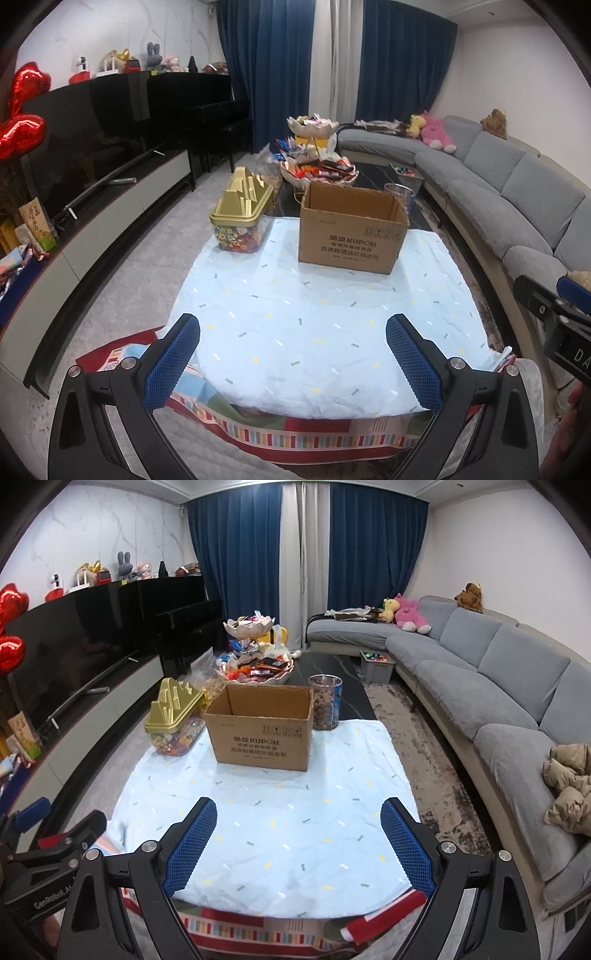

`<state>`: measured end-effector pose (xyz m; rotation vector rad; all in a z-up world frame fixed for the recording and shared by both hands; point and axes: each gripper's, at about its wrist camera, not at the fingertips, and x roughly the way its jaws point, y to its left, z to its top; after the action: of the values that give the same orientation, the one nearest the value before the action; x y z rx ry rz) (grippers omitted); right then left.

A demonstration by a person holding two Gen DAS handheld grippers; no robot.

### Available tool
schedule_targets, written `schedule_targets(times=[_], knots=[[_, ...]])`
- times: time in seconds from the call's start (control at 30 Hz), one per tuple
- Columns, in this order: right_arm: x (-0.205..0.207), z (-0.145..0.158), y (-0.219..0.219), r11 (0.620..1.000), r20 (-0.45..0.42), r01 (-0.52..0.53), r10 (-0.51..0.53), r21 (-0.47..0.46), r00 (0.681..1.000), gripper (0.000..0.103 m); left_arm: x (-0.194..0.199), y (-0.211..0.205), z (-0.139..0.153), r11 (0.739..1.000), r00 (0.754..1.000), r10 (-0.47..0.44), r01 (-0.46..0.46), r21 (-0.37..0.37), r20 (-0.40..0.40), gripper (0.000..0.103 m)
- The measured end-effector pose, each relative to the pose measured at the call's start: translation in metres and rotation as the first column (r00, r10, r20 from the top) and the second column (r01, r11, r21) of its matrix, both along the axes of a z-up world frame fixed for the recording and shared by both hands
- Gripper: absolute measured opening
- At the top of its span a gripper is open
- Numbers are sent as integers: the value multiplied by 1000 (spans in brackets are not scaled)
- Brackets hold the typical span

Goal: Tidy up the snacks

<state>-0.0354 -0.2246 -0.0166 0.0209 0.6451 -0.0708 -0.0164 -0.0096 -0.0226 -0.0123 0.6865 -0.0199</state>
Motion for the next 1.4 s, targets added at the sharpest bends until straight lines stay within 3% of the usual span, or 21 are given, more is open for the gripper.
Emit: schedule_targets(times=[1.4], knots=[[-8,0,-2,1000,12,-12,12,10,1000,91,-11,0,1,1000,1000,7,-7,9,22,103]])
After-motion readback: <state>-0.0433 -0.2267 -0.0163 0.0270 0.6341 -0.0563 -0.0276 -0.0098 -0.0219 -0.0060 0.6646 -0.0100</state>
